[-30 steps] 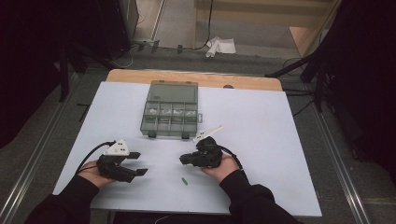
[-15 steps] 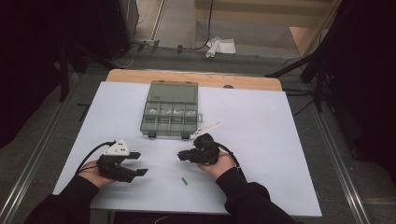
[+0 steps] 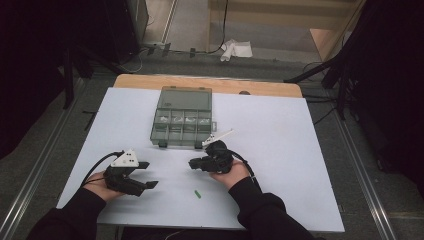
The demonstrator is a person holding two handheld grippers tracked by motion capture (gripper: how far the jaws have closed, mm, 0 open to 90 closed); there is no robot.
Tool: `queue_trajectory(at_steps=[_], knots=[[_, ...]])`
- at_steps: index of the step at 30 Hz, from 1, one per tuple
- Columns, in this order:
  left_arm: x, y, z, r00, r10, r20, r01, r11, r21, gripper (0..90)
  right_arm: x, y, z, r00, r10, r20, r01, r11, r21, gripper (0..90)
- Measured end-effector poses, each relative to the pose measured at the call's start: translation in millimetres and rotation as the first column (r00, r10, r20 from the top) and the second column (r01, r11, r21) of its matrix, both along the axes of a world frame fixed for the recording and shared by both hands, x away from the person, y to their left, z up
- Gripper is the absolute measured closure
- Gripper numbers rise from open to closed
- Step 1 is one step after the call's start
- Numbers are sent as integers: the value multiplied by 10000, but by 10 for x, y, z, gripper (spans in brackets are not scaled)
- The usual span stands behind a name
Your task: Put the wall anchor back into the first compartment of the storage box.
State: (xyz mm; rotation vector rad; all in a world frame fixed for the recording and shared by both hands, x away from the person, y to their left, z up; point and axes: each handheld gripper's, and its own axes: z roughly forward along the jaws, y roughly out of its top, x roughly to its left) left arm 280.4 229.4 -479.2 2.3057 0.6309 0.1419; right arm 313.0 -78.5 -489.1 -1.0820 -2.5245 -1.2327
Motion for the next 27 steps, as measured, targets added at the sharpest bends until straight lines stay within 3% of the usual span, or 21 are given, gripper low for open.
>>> queue_trajectory(at_steps=[6, 12, 17, 19, 27], knots=[[10, -20, -6, 9990, 399, 203, -403, 9990, 215, 250, 16, 21, 16, 10000, -1, 62, 1, 10000, 7, 854], [11, -6, -12, 9993, 312, 218, -315, 9994, 141, 249, 38, 32, 28, 9999, -14, 109, 14, 10000, 4, 854], [-12, 1, 2, 9989, -204, 426, 186, 9990, 410, 249, 55, 47, 39, 9999, -51, 87, 50, 10000, 68, 854], [-12, -6, -9, 9987, -181, 474, 172, 9997, 187, 249, 65, 56, 38, 9999, -8, 134, 8, 10000, 53, 854], [1, 18, 0, 9991, -245, 346, 242, 9997, 91, 249, 109, 103, 86, 9999, -18, 166, 15, 9998, 195, 854]])
